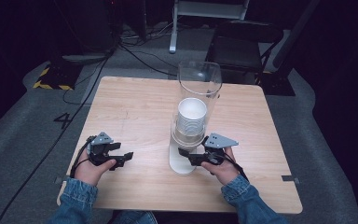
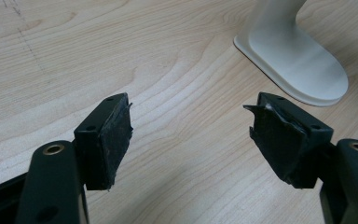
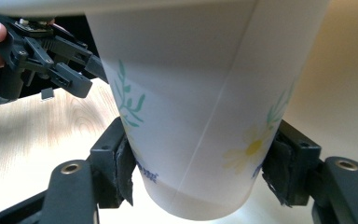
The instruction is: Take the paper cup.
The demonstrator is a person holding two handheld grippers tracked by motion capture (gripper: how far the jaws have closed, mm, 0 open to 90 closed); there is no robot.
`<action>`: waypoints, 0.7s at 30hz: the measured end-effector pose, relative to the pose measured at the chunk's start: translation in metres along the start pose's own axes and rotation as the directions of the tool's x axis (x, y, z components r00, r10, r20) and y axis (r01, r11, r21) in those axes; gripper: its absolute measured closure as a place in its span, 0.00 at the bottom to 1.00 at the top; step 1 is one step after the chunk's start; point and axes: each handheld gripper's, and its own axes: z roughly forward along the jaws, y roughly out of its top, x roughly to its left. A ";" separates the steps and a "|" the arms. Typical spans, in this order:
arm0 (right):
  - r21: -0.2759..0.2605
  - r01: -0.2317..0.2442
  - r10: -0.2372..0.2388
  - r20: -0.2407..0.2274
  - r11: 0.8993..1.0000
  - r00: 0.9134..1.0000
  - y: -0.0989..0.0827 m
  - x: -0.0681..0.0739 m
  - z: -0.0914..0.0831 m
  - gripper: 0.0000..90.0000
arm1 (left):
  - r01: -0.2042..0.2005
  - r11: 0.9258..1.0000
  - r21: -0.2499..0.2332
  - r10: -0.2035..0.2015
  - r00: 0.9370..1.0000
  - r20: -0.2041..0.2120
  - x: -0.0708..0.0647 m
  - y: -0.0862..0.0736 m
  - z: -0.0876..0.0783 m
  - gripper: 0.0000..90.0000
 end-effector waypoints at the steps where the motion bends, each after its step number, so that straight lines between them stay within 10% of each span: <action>1: 0.011 0.000 0.000 0.004 1.000 1.000 -0.001 0.000 0.000 0.38 | -0.001 1.000 0.000 0.001 1.000 0.002 0.000 0.000 0.000 0.32; 12: 0.019 0.010 -0.010 0.012 1.000 1.000 -0.004 -0.001 -0.002 0.38 | -0.001 1.000 0.000 0.001 1.000 0.002 0.001 0.001 0.001 0.32; 21: 0.177 0.015 -0.014 -0.008 0.984 1.000 -0.029 0.001 0.010 0.39 | -0.004 1.000 -0.004 0.004 1.000 0.008 0.001 0.002 0.001 0.32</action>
